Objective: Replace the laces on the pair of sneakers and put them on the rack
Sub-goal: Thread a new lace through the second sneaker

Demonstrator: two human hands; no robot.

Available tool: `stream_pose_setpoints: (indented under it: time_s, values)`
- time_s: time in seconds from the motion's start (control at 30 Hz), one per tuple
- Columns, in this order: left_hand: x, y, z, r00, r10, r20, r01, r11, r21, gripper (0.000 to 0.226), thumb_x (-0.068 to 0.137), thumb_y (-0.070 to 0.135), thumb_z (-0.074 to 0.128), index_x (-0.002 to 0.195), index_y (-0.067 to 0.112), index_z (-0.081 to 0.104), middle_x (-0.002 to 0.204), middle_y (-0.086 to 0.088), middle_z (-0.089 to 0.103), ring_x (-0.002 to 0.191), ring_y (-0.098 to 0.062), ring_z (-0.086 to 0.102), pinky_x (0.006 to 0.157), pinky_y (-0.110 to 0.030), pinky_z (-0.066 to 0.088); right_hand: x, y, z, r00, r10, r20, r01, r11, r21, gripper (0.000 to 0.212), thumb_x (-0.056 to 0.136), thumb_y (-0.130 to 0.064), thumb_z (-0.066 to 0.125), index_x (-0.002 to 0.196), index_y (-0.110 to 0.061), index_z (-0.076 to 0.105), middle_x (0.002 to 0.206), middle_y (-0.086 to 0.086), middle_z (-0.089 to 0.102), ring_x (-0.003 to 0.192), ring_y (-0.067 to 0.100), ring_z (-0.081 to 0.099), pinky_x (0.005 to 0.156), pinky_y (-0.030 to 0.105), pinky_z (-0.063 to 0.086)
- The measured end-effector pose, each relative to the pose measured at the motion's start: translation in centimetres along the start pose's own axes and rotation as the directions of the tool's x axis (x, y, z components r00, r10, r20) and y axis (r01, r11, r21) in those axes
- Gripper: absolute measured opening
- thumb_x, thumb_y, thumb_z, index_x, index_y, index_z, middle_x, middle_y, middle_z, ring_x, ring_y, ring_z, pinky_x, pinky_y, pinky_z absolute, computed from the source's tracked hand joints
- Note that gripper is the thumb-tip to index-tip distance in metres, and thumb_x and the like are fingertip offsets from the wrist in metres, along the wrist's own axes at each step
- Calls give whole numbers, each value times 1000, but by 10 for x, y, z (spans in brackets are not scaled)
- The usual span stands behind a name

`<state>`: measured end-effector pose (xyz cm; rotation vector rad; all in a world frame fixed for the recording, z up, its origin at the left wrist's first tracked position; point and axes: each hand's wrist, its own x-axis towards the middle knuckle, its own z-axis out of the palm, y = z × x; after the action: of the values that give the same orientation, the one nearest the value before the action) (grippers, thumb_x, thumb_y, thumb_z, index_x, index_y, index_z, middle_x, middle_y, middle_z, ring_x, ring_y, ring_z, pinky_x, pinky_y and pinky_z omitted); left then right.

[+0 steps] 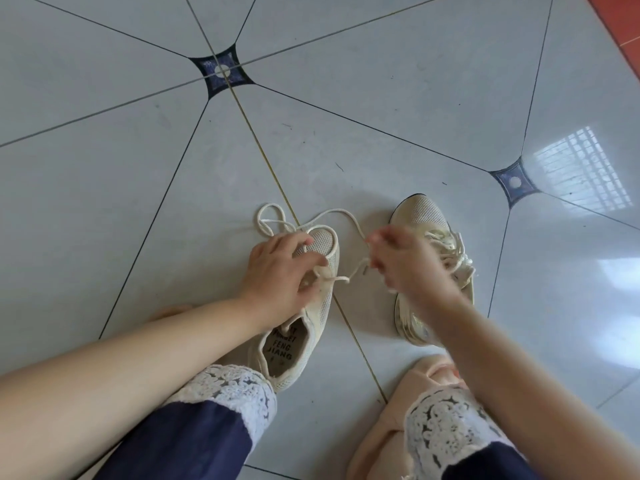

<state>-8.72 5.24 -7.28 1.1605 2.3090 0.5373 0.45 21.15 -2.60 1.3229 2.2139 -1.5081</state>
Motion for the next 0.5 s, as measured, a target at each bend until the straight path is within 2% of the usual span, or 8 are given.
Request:
stream_pose_setpoints:
  time_s: [0.1, 0.17, 0.23, 0.27, 0.33, 0.4, 0.5]
  values:
    - [0, 0, 1, 1000, 3, -10, -3, 1000, -8, 34, 73, 23, 70, 107, 21, 66, 127, -5, 51, 120, -29, 43, 95, -38, 29, 1, 21, 37, 993, -51, 109, 76, 966, -246, 8, 90, -23, 52, 89, -22, 60, 62, -10, 55, 54, 2, 46, 48, 10, 31]
    - [0, 1, 1, 1000, 5, -4, -5, 1000, -4, 39, 73, 21, 69, 111, 23, 64, 128, -5, 50, 121, -28, 42, 97, -38, 28, -2, 30, 46, 988, -50, 147, 89, 958, -272, 15, 90, -27, 52, 100, -18, 57, 69, -9, 54, 62, 5, 48, 51, 11, 31]
    - [1, 1, 1, 1000, 5, 6, -5, 1000, 3, 42, 73, 21, 68, 114, 25, 62, 130, -4, 49, 123, -27, 40, 98, -37, 27, -3, 31, 51, 986, -41, 160, 91, 943, -321, 20, 92, -31, 50, 103, -15, 52, 79, -2, 57, 72, 14, 54, 58, 22, 36]
    - [1, 1, 1, 1000, 3, 9, -3, 1000, 9, 43, 73, 22, 67, 116, 25, 61, 132, -3, 47, 124, -27, 39, 98, -37, 26, -2, 30, 52, 983, -39, 178, 108, 911, -397, 22, 93, -33, 48, 101, -13, 51, 82, 1, 57, 77, 19, 55, 61, 27, 36]
    - [2, -1, 2, 1000, 3, 7, -3, 1000, 16, 47, 75, 24, 66, 121, 25, 58, 136, -4, 44, 125, -27, 38, 99, -37, 26, -1, 30, 51, 969, -71, 235, 190, 823, -536, 28, 94, -39, 46, 82, -14, 49, 73, 0, 54, 72, 23, 52, 55, 29, 32]
    - [2, -1, 2, 1000, 1, 15, -1, 1000, 13, 52, 76, 25, 65, 127, 24, 53, 140, -4, 39, 128, -26, 35, 101, -37, 26, -3, 26, 48, 958, -129, 255, 255, 791, -556, 37, 94, -39, 44, 65, -17, 40, 60, -5, 44, 64, 21, 46, 51, 30, 25]
    - [3, -3, 2, 1000, -8, 29, 8, 1000, 15, 63, 80, 31, 62, 137, 22, 38, 147, -4, 28, 133, -24, 28, 105, -38, 23, -5, 15, 35, 956, -260, 138, 294, 807, -513, 36, 90, -26, 50, 57, -17, 38, 52, -4, 39, 59, 23, 42, 53, 33, 25]
